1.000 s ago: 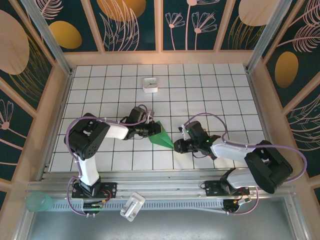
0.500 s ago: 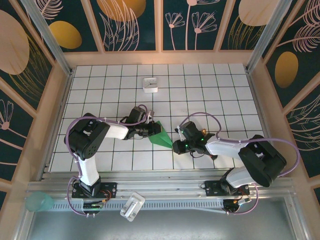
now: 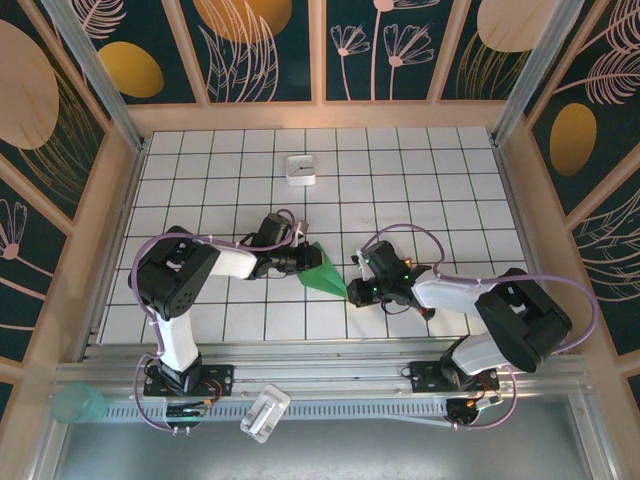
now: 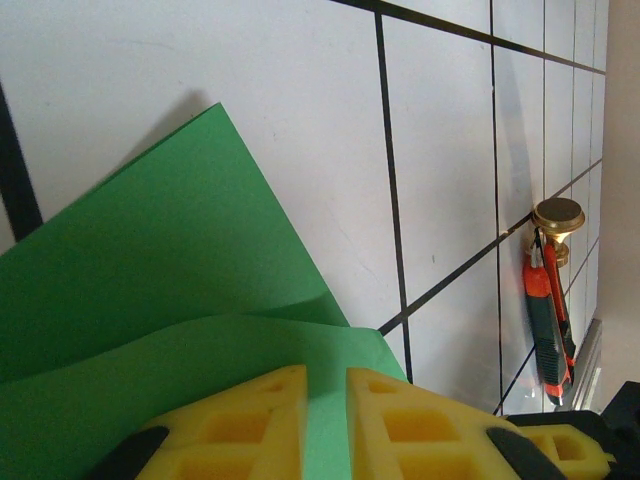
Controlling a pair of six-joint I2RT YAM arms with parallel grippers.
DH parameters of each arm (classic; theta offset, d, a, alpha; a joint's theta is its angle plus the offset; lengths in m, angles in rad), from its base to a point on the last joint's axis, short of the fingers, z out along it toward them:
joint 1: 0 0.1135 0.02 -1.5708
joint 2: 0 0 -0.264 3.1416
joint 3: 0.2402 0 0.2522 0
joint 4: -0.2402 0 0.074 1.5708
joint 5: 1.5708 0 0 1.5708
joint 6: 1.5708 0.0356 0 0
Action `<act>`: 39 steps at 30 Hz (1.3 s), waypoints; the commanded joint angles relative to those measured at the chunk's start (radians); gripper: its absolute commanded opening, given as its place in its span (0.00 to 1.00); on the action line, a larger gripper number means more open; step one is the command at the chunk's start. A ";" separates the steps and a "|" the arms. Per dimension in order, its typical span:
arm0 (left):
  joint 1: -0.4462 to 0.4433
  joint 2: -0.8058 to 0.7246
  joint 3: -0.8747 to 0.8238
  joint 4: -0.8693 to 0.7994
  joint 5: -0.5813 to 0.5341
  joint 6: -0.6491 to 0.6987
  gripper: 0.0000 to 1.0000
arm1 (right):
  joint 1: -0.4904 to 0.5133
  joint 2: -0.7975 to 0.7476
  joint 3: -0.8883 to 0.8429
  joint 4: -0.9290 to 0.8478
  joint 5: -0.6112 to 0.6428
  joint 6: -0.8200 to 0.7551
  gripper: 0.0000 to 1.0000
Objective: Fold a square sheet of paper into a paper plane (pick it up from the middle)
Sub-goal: Fourth fold the wing at the center of the table.
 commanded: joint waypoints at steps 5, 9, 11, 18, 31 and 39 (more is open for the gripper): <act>0.017 0.040 -0.016 -0.122 -0.064 0.032 0.20 | -0.025 -0.035 -0.022 0.002 -0.017 0.012 0.21; 0.017 0.042 -0.016 -0.125 -0.065 0.036 0.20 | -0.029 -0.075 -0.008 -0.016 -0.015 0.017 0.26; 0.017 0.043 -0.016 -0.125 -0.065 0.037 0.20 | -0.029 -0.088 0.008 -0.032 -0.003 0.014 0.27; 0.018 0.042 -0.015 -0.125 -0.065 0.036 0.20 | -0.016 -0.099 0.065 -0.064 0.025 -0.010 0.28; 0.018 0.037 -0.017 -0.126 -0.065 0.036 0.20 | 0.036 -0.001 0.098 -0.010 -0.074 -0.011 0.12; 0.017 0.035 -0.016 -0.128 -0.066 0.038 0.20 | 0.007 0.044 0.086 -0.011 -0.088 -0.021 0.10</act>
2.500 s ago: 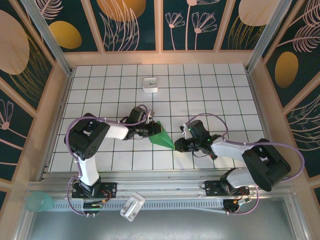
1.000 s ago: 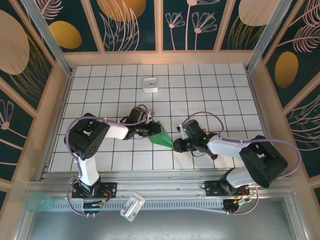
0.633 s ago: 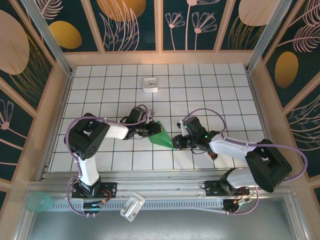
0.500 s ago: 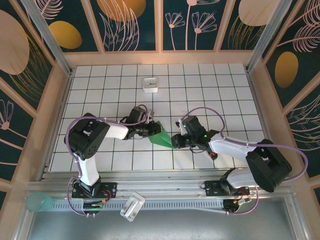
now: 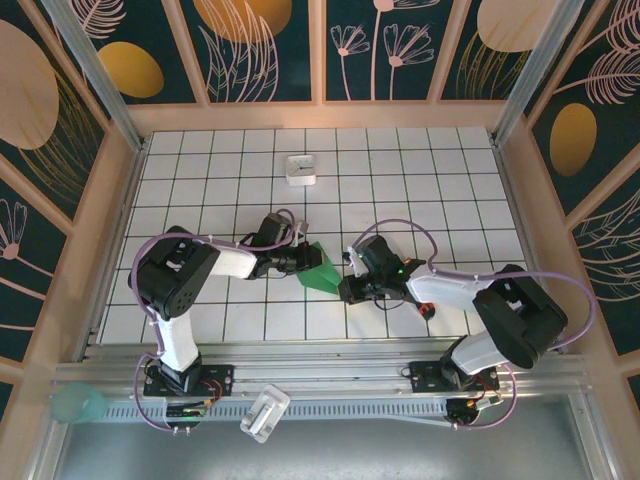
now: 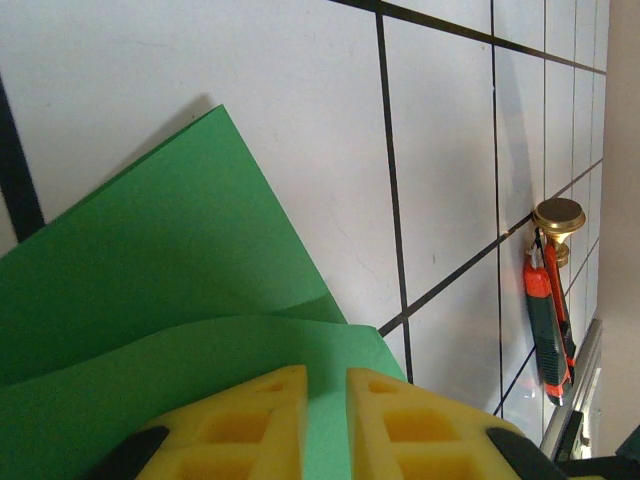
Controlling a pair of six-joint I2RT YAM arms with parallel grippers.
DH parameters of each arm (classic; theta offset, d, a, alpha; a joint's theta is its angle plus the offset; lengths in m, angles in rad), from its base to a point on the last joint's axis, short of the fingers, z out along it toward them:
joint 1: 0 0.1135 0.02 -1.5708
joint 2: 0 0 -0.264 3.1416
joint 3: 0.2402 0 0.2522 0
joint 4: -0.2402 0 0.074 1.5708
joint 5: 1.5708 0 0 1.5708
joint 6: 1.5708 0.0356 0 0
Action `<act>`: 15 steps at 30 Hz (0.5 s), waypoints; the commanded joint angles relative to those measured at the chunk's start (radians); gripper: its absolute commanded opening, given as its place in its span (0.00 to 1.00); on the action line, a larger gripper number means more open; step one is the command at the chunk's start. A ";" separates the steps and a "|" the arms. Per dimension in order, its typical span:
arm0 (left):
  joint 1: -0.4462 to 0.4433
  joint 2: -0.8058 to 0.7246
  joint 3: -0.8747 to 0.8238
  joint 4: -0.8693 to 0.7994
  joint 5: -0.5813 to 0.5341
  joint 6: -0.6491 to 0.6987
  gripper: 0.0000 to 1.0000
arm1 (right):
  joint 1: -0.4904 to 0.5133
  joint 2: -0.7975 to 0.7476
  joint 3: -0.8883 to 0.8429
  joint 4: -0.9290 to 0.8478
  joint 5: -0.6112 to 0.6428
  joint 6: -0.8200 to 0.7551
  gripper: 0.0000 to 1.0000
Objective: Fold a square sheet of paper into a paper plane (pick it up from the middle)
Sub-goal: Fourth fold the wing at the center of the table.
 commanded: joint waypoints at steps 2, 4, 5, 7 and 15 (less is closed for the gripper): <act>0.017 0.034 -0.018 -0.124 -0.065 0.038 0.20 | -0.016 0.019 0.004 0.020 -0.020 -0.014 0.09; 0.016 0.034 -0.018 -0.125 -0.065 0.038 0.20 | -0.022 0.021 0.000 0.026 -0.025 -0.014 0.09; 0.016 0.035 -0.018 -0.125 -0.065 0.039 0.20 | -0.026 0.022 -0.003 0.027 -0.027 -0.013 0.09; 0.017 0.036 -0.017 -0.125 -0.065 0.039 0.20 | -0.032 0.020 -0.009 0.035 -0.036 -0.010 0.09; 0.016 0.036 -0.017 -0.127 -0.065 0.039 0.20 | -0.052 0.026 -0.029 0.043 -0.047 -0.010 0.09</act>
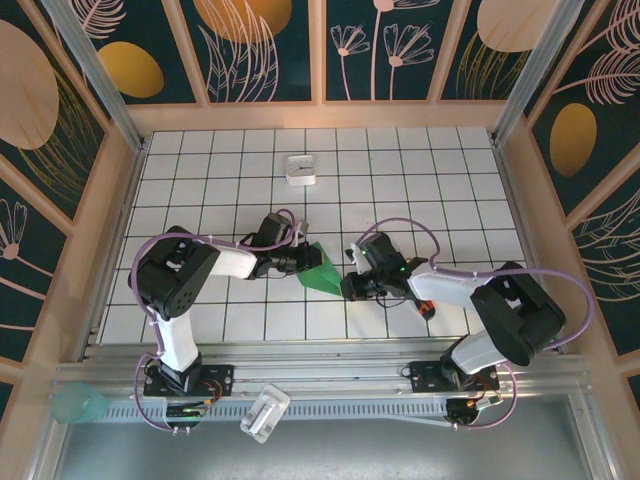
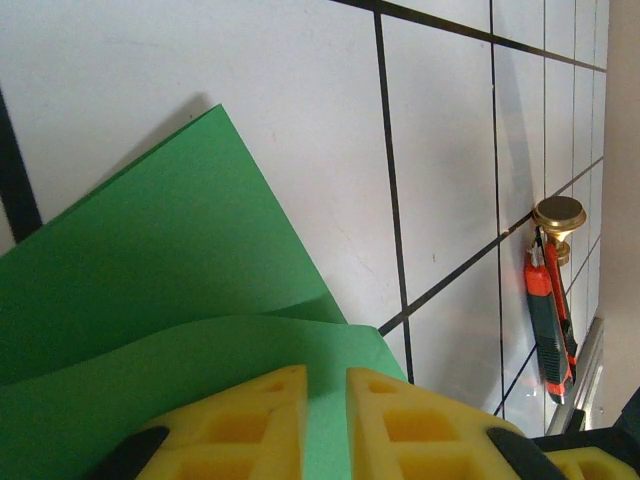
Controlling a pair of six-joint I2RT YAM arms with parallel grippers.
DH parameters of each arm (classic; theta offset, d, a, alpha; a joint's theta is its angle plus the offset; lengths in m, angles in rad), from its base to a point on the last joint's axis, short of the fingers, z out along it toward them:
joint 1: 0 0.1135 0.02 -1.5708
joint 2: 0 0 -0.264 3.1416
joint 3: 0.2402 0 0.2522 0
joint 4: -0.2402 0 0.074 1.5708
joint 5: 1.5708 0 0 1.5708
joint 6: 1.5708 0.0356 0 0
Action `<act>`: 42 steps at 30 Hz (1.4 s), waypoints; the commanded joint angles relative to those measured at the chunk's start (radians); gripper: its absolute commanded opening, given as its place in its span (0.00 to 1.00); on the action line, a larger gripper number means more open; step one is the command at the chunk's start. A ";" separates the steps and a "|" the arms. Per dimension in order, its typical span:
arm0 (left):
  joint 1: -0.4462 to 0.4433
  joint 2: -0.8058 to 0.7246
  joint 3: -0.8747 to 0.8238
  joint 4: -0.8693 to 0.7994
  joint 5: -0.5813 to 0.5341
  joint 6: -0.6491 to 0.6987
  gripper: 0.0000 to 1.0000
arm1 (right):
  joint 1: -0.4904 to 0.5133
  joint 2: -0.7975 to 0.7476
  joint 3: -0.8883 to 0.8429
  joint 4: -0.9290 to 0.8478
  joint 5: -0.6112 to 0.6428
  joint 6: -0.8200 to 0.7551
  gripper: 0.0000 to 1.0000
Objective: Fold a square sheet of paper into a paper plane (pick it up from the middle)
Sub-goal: Fourth fold the wing at the center of the table.
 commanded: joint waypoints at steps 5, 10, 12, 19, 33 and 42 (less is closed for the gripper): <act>0.017 0.038 -0.016 -0.125 -0.064 0.032 0.20 | -0.020 0.024 -0.034 0.023 -0.013 -0.010 0.08; 0.017 0.035 -0.016 -0.126 -0.064 0.032 0.20 | -0.027 0.028 -0.040 0.027 -0.014 -0.009 0.08; 0.017 0.036 -0.016 -0.126 -0.064 0.031 0.20 | -0.029 0.028 -0.040 0.024 -0.012 -0.011 0.08; 0.017 0.036 -0.016 -0.128 -0.064 0.032 0.20 | -0.035 0.038 -0.043 0.022 -0.011 -0.015 0.07; 0.017 0.037 -0.014 -0.128 -0.068 0.034 0.20 | -0.029 0.022 -0.107 -0.016 0.004 0.049 0.04; 0.017 0.042 -0.013 -0.130 -0.070 0.036 0.20 | -0.019 -0.035 -0.138 -0.060 0.026 0.089 0.03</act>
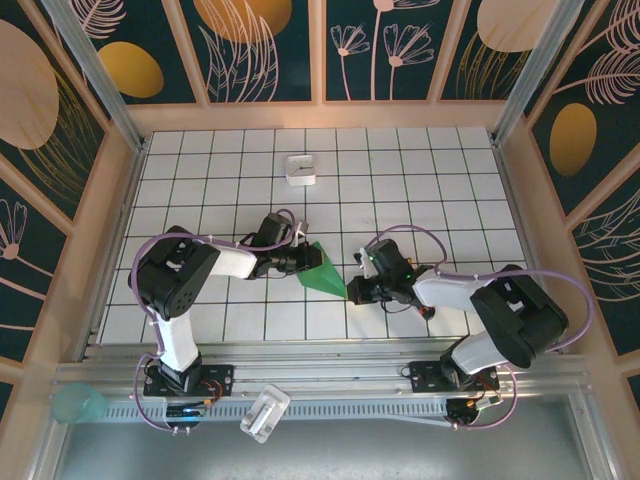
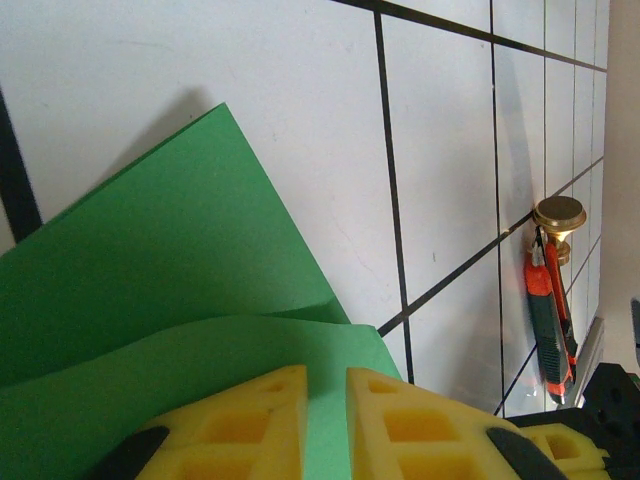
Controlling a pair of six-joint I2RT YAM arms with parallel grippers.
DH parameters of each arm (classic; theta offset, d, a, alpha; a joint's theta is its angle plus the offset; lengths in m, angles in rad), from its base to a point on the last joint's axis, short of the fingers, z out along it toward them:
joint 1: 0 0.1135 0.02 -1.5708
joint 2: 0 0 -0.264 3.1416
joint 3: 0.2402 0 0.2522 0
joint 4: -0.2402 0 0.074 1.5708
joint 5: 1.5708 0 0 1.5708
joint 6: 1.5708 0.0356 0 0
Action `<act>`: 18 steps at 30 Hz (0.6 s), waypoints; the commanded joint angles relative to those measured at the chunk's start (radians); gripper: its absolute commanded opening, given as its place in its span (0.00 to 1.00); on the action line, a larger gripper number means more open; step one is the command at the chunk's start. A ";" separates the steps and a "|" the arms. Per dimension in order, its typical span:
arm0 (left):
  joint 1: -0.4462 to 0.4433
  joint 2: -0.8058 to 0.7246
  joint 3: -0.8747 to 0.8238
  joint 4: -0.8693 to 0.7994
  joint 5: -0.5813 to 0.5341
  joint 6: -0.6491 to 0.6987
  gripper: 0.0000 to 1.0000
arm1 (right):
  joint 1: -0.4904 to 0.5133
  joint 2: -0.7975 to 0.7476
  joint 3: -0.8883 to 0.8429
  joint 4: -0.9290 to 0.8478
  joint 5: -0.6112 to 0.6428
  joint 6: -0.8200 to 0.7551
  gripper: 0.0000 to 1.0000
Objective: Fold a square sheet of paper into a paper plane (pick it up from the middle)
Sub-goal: Fourth fold the wing at the center of the table.
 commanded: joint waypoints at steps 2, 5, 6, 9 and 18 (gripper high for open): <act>0.017 0.043 -0.014 -0.129 -0.069 0.035 0.20 | 0.009 -0.029 -0.041 -0.155 0.031 0.030 0.03; 0.017 0.043 -0.013 -0.129 -0.068 0.034 0.20 | 0.008 -0.057 -0.025 -0.172 0.035 0.025 0.03; 0.017 0.043 -0.012 -0.129 -0.068 0.035 0.20 | 0.009 -0.067 -0.012 -0.180 0.036 0.020 0.03; 0.017 0.042 -0.012 -0.130 -0.069 0.035 0.20 | 0.007 -0.091 0.033 -0.207 0.050 0.002 0.03; 0.017 0.045 -0.014 -0.129 -0.067 0.034 0.20 | 0.017 -0.073 0.145 -0.158 0.000 -0.028 0.03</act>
